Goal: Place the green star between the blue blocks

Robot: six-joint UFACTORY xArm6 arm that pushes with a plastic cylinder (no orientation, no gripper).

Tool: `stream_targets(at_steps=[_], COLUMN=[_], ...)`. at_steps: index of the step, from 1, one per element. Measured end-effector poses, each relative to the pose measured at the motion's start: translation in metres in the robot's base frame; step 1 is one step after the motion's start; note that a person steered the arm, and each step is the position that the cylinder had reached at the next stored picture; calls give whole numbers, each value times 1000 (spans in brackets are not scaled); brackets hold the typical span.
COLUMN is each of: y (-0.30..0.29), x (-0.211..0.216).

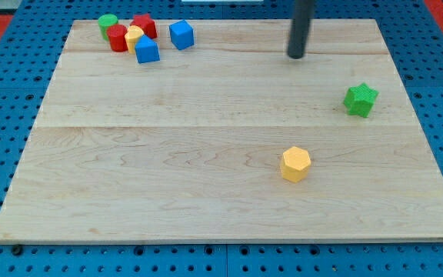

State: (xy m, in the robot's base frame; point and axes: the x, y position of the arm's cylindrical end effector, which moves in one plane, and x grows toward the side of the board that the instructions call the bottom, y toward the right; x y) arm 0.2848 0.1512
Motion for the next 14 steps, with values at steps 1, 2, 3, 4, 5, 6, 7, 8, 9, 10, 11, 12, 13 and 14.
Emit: stream_targets(at_steps=[1,2,3,4,5,6,7,8,9,10,11,12,13,14], y=[44,63,88,126,113,50,35,43,53,-7,-35,-19,14,47], x=[30,79,78,92,143,137,103,68,25,49,30,24,5,-6])
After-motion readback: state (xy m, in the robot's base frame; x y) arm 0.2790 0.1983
